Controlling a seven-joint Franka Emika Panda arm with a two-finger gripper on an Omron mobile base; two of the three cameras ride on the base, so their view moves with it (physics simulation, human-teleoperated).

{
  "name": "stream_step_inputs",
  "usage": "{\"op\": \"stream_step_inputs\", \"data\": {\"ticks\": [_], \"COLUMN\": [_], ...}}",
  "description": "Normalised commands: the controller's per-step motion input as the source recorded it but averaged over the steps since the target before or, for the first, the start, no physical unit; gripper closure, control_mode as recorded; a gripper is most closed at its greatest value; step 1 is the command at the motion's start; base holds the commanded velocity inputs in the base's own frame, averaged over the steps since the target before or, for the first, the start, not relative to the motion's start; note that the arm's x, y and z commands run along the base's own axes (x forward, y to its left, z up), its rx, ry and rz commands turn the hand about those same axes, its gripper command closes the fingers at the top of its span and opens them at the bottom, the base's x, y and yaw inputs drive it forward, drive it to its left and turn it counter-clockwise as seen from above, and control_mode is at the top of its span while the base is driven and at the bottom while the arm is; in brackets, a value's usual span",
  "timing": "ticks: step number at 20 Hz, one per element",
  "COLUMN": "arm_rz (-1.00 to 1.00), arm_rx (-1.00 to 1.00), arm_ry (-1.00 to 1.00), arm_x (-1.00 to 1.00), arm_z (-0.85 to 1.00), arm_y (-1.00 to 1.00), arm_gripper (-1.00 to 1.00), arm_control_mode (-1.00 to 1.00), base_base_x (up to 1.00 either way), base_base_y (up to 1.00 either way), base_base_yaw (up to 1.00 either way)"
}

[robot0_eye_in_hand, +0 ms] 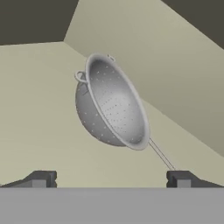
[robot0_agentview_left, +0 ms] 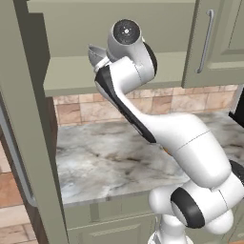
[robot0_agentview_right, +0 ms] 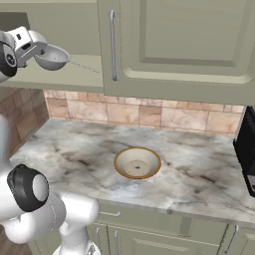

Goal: Open the cabinet and setup a tea strainer by placing it in the bowl upright.

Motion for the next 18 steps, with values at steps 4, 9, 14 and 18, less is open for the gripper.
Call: {"op": "stream_step_inputs", "data": {"ticks": [4, 9, 14, 18], "arm_rz": [0.0, 0.0, 0.0, 0.0], "arm_rx": [-0.02, 0.0, 0.0, 0.0], "arm_ry": [0.01, 0.05, 0.04, 0.0], "arm_x": [0.39, 0.35, 0.38, 0.33], "arm_z": [0.0, 0.0, 0.0, 0.0], "arm_y": [0.16, 0.12, 0.11, 0.0], "arm_gripper": [-1.0, -1.0, -1.0, -1.0], "arm_control_mode": [-1.0, -1.0, -1.0, -1.0], "base_base_x": [0.0, 0.0, 0.0, 0.0], "base_base_y": [0.0, 0.0, 0.0, 0.0], "base_base_yaw": [0.0, 0.0, 0.0, 0.0]}}
